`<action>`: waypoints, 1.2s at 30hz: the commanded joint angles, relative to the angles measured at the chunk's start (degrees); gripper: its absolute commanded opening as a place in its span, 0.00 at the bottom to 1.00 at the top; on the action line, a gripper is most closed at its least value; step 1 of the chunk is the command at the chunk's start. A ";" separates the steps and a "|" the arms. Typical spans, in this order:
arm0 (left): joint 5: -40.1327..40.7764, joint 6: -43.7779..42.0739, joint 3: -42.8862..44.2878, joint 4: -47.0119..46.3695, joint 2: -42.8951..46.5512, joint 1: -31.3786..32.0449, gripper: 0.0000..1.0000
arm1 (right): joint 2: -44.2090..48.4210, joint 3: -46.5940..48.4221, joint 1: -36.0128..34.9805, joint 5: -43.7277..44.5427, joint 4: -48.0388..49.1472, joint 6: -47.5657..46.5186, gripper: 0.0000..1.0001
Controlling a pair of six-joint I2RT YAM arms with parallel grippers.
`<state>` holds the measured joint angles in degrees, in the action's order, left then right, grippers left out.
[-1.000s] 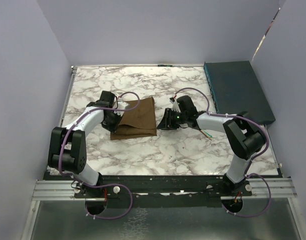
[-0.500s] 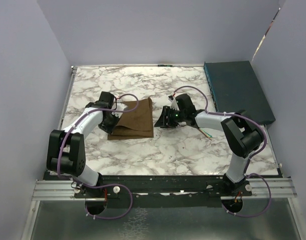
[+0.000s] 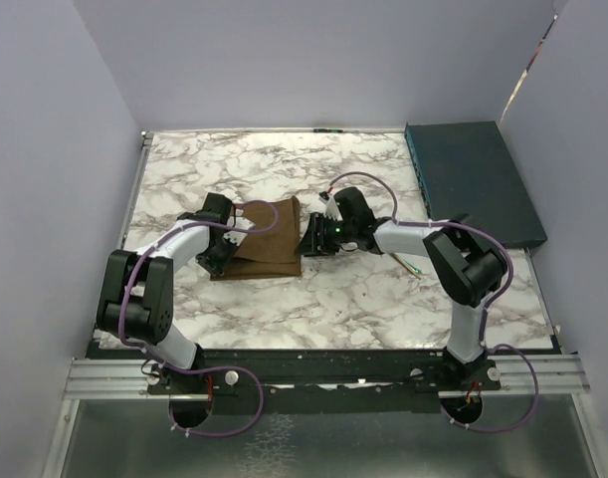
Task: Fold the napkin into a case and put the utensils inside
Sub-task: Fold the napkin at the center of the board.
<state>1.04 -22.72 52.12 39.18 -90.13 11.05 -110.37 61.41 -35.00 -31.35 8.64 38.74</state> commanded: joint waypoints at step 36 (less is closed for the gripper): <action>3.09 -2.66 -3.38 -2.09 1.18 0.98 0.04 | -6.29 4.84 -2.79 -2.11 -3.72 0.32 0.48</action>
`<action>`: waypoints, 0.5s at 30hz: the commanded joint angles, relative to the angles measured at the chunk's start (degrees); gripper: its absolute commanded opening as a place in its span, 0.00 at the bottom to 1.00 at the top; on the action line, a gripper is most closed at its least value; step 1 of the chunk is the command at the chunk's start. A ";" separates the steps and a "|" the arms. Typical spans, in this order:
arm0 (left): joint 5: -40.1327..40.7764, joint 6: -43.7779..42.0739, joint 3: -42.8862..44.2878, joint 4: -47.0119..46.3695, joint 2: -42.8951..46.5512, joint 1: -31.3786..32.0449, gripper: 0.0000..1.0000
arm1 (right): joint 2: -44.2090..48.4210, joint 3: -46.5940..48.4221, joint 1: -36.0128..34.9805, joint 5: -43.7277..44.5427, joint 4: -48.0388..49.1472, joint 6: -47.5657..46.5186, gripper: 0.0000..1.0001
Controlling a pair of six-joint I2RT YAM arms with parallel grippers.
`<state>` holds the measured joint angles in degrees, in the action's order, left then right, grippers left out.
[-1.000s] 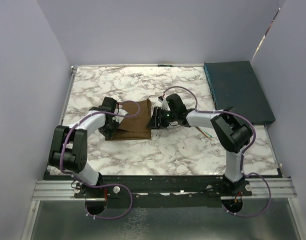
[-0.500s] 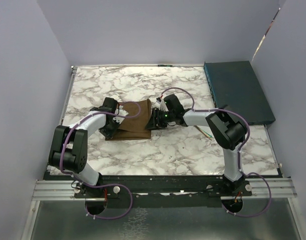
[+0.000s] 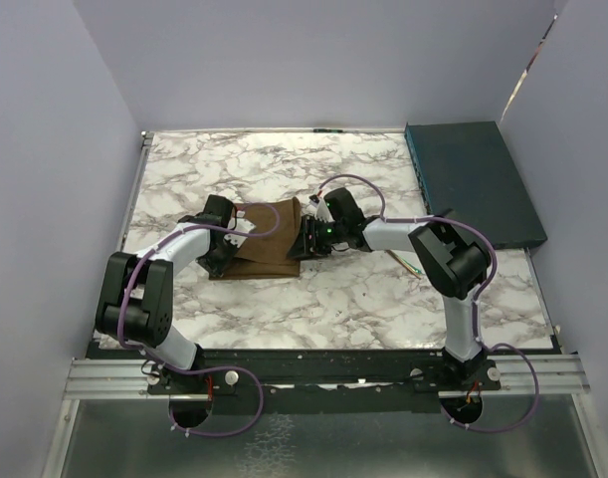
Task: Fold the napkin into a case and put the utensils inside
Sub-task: Fold the napkin at the center of the board.
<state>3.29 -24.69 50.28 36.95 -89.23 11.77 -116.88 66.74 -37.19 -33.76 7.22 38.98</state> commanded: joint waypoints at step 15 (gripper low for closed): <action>1.01 -1.14 -1.69 0.35 0.52 0.35 0.04 | -2.02 1.19 -1.04 1.38 0.55 3.33 0.42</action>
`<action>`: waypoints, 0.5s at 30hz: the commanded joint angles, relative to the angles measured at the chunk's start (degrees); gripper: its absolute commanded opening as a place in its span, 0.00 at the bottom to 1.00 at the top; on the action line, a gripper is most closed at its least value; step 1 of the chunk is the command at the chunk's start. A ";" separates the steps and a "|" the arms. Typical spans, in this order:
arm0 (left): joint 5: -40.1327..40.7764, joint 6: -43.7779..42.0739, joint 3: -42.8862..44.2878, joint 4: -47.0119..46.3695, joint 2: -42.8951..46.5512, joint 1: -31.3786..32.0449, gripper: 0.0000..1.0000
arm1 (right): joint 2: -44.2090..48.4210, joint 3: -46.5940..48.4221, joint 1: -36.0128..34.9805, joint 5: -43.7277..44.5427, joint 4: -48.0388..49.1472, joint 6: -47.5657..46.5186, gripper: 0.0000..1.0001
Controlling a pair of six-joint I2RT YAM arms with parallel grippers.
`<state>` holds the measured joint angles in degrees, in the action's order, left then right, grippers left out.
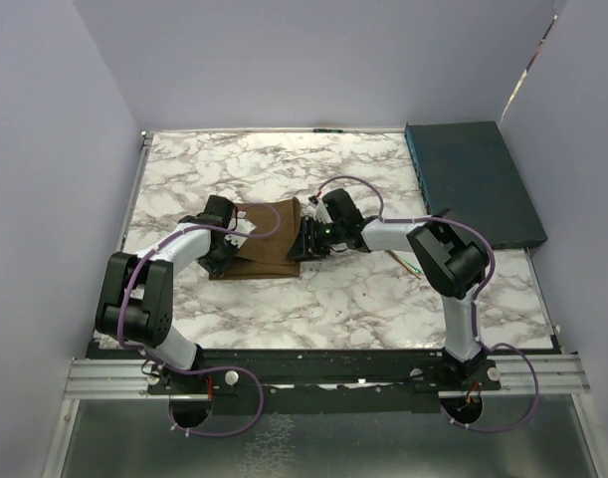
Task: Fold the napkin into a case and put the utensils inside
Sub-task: Fold the napkin at the center of the board.
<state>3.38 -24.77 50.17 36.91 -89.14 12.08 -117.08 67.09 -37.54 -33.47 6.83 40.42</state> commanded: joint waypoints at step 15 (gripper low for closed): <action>1.78 -1.33 -1.21 0.27 0.00 0.11 0.04 | 3.99 -2.69 -0.69 1.15 4.50 2.88 0.01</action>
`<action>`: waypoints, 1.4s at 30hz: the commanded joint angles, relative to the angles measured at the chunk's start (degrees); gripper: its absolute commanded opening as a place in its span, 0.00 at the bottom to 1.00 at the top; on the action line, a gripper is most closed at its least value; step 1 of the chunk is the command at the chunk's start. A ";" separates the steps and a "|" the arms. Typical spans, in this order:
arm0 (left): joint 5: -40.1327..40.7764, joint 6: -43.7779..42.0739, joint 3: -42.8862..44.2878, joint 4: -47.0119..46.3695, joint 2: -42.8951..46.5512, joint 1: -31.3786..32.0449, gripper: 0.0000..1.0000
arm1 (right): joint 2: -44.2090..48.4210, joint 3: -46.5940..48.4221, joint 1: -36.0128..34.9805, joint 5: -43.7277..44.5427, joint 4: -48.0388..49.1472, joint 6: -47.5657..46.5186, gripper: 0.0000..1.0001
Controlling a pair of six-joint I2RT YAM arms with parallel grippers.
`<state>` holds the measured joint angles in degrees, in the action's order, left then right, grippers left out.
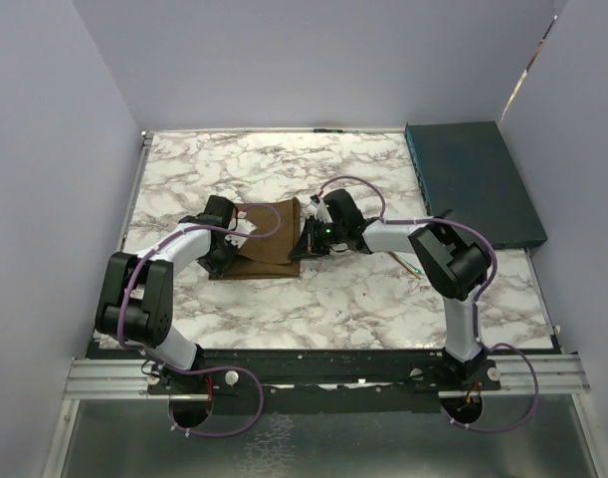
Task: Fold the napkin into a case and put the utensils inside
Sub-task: Fold the napkin at the center of the board.
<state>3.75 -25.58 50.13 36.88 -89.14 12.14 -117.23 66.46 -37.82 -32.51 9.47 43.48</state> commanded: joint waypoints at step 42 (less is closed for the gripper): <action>-16.82 -6.33 19.65 21.28 1.73 -0.01 0.59 | 3.75 -0.11 -1.38 0.78 -13.18 -11.71 0.22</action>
<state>-4.43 -30.79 65.39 52.05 -87.00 12.12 -114.54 64.84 -38.94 -32.88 -1.83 33.34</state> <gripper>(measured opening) 0.590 0.178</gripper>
